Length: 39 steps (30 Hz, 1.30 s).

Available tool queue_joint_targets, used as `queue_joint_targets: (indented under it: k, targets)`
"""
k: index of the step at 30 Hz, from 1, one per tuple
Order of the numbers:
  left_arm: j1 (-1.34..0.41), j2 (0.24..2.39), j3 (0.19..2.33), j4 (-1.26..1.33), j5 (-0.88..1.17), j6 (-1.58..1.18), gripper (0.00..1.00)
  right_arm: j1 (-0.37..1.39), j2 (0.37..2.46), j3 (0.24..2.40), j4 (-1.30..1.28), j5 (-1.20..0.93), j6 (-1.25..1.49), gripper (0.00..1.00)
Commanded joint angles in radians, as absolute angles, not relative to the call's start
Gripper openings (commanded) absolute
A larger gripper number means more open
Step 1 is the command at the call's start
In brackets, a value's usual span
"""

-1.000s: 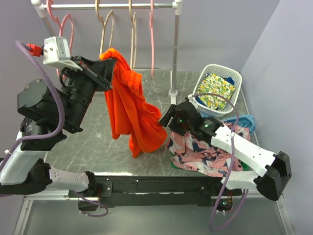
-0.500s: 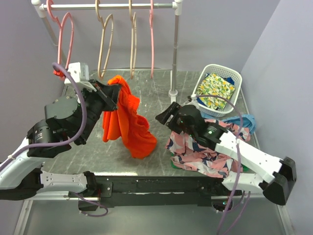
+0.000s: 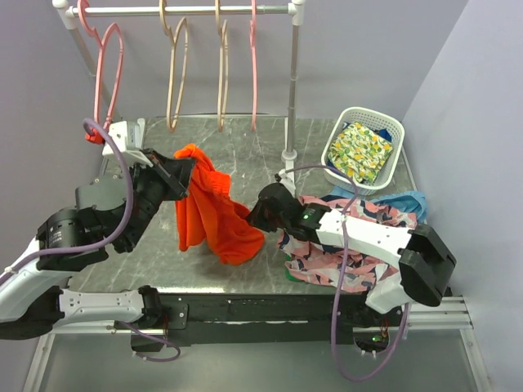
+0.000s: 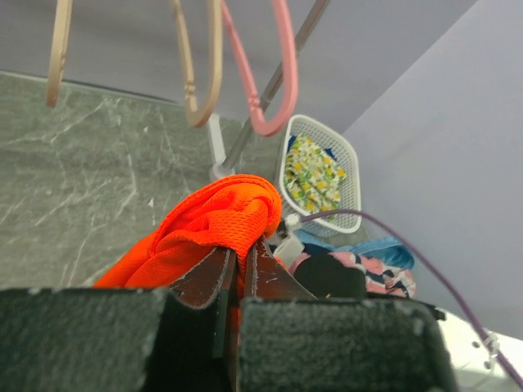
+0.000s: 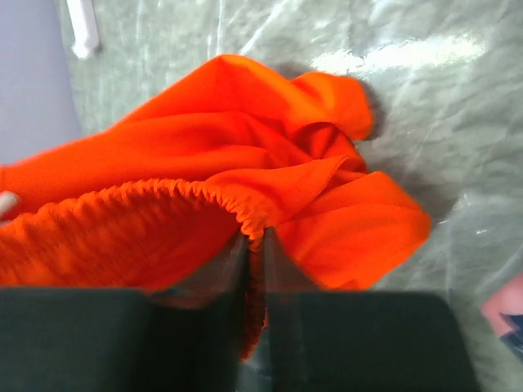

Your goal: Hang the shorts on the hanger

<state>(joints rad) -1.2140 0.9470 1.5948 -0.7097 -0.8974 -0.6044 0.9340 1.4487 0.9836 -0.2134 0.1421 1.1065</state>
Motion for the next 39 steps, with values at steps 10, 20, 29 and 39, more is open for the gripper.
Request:
queue_joint_targets:
  k: [10, 20, 29, 39]
  targets:
    - [-1.21, 0.844, 1.249, -1.067, -0.996, -1.151, 0.05, 0.799, 1.21, 1.307, -0.492, 0.371, 0.868, 0.0]
    - [-1.031, 0.756, 0.691, -0.779, -0.66, -1.37, 0.35, 0.881, 1.189, 0.885, -0.338, 0.348, 0.936, 0.0]
    - [-1.023, 0.71, 0.856, -0.724, -0.533, -1.024, 0.87, 0.896, 1.238, 0.927, -0.393, 0.413, 0.905, 0.0]
    - [-1.023, 0.988, 1.47, -0.522, -0.505, -0.585, 0.97, 0.896, 1.264, 0.954, -0.391, 0.402, 0.9, 0.0]
